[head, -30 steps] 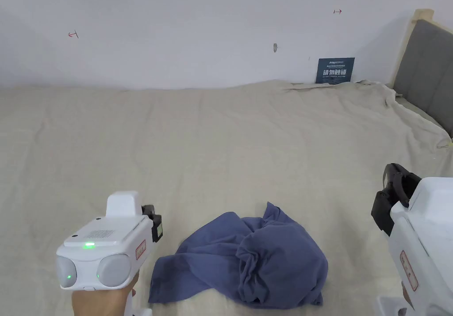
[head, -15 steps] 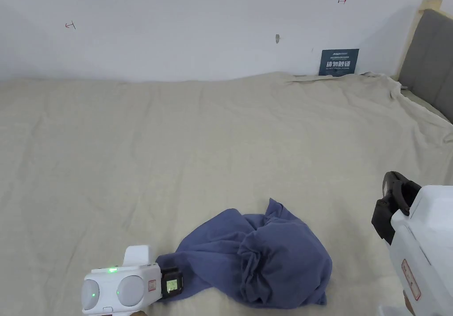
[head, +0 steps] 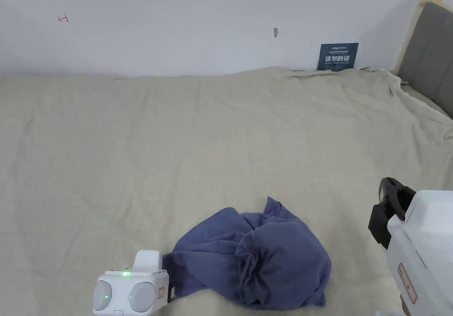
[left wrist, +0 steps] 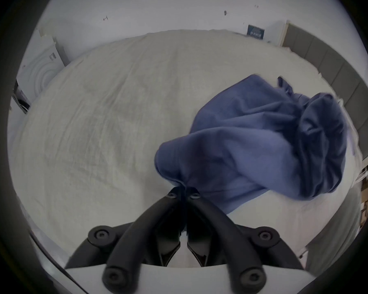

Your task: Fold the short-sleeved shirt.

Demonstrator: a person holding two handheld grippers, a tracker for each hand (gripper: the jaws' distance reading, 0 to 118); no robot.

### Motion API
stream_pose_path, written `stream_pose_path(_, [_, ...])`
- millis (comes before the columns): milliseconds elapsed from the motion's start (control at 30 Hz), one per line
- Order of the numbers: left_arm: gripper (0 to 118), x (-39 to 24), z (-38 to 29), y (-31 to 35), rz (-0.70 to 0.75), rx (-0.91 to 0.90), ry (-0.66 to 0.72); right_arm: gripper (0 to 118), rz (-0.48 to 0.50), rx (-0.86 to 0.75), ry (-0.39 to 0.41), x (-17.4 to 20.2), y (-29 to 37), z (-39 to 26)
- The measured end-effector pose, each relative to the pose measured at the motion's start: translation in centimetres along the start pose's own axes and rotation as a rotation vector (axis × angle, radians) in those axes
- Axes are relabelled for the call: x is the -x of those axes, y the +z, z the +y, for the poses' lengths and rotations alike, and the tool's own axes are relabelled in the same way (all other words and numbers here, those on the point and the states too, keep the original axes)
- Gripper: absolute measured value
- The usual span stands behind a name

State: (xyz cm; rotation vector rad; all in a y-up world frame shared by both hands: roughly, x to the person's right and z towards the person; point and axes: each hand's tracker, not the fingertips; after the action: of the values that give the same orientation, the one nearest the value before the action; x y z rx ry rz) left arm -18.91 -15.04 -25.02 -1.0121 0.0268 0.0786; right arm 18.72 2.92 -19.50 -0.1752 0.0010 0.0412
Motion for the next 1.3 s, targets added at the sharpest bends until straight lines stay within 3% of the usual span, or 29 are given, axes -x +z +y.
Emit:
stream_pose_path(200, [0, 0.2, 0.3, 1.9, -0.009, -0.047, -0.009, 1, 0.033, 0.102, 0.004, -0.1, -3.6, -0.7])
stream_pose_path(400, [0, 1.0, 1.4, 4.4, -0.061, -0.106, 0.013, 1, 0.139, 0.266, 0.006, 0.5, -10.0, -1.6])
stream_pose_path(467, [0, 1.1, 1.6, 4.8, -0.072, -0.113, 0.019, 6, 0.167, 0.33, 0.017, 1.1, -12.1, -2.0])
stream_pose_path(500, [0, 1.1, 1.6, 4.9, -0.075, -0.115, 0.019, 15, 0.172, 0.359, 0.018, 1.4, -13.3, -2.3])
stream_pose_path(633, [0, 1.2, 1.9, 4.7, -0.084, -0.115, 0.014, 95, 0.203, 0.471, -0.008, 2.3, -17.8, -4.1])
stream_pose_path(700, [0, 1.1, 2.1, 4.7, -0.087, -0.112, 0.015, 104, 0.218, 0.514, -0.021, 2.7, -19.6, -4.9])
stream_pose_path(833, [0, 1.4, 2.2, 4.4, -0.095, -0.104, 0.023, 104, 0.242, 0.629, -0.074, 3.9, -23.0, -6.6])
stream_pose_path(1000, [0, 1.7, 2.0, 4.0, -0.103, -0.093, 0.037, 99, 0.226, 0.754, -0.087, 5.1, -24.7, -8.8])
stream_pose_path(1067, [0, 1.8, 2.0, 4.0, -0.107, -0.09, 0.042, 84, 0.218, 0.799, -0.098, 5.4, -25.0, -9.9])
stream_pose_path(1200, [0, 1.8, 2.0, 3.8, -0.106, -0.086, 0.041, 35, 0.212, 0.888, -0.141, 5.2, -25.8, -12.2])
stream_pose_path(1233, [0, 1.8, 2.0, 3.8, -0.106, -0.087, 0.042, 35, 0.22, 0.885, -0.151, 5.2, -25.6, -12.5])
stream_pose_path(1300, [0, 1.8, 1.9, 3.9, -0.107, -0.089, 0.044, 22, 0.221, 0.874, -0.147, 5.5, -25.1, -12.4])
